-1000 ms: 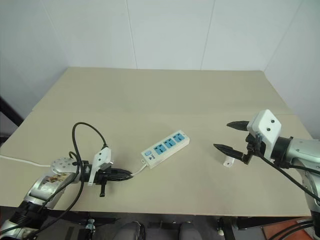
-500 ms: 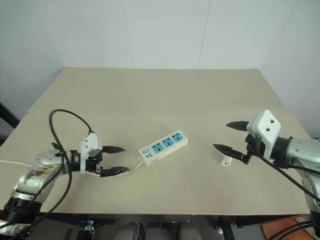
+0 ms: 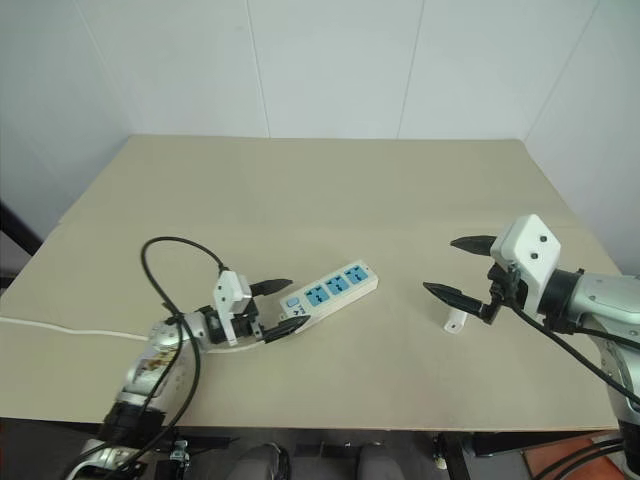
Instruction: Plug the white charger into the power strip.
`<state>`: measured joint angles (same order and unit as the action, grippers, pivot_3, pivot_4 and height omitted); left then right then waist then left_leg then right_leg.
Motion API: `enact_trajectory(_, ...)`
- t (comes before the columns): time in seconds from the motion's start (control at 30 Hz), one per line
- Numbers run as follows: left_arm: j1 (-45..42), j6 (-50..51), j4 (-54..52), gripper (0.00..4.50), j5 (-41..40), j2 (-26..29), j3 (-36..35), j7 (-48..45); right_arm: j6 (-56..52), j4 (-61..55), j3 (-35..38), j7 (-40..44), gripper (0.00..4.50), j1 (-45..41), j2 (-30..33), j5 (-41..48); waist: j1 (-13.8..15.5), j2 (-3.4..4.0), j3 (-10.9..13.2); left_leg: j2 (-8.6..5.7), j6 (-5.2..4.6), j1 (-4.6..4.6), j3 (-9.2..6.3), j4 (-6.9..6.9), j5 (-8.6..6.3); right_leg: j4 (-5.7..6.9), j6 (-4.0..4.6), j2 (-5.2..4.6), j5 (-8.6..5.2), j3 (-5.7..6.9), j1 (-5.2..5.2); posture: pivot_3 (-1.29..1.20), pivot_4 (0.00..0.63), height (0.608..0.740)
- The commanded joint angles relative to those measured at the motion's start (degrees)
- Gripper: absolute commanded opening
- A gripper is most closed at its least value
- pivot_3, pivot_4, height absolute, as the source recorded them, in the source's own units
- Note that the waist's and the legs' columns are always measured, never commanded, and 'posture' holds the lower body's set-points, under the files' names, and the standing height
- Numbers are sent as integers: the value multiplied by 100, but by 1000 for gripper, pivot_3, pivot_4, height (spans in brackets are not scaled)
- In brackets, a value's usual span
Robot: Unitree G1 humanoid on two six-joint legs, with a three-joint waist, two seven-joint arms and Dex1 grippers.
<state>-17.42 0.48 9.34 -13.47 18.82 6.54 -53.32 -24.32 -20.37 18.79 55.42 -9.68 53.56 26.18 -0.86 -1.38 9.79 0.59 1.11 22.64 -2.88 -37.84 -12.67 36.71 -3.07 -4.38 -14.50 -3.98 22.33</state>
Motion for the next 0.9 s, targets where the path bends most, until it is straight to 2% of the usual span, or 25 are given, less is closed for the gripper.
enact_trajectory(0.03,-231,-323,342,4482,125,-161,118,40,-54,-222,186,-74,4500,-100,-7,226,3,0,0,0,0,1,0,0,0,0,0,0,0,0,0,0,150,740)
enact_trajectory(0.4,-473,-324,1191,4482,662,-284,362,303,-115,-342,183,-192,4500,-167,-44,400,28,3,-2,-8,0,-4,-4,0,0,1,-3,-4,1,1,-7,0,150,740)
enact_trajectory(0.6,-330,-399,1226,3310,652,-284,413,261,-122,-312,154,-212,4500,-270,-16,439,13,19,-17,-8,0,-20,-3,0,0,3,-7,-4,-1,-1,-19,0,150,740)
enact_trajectory(0.7,-338,-589,1207,3318,579,-250,419,79,-110,-275,119,-205,4500,-334,-2,443,13,24,-20,-9,0,-19,-2,0,0,1,-7,-4,-1,-2,-19,0,150,740)
enact_trajectory(0.9,-672,-1002,1202,3318,294,36,425,-913,-40,-97,-9,-80,4500,-541,43,378,2,24,-20,-8,0,-14,-2,1,0,-1,-6,-3,-1,-2,-14,0,150,740)
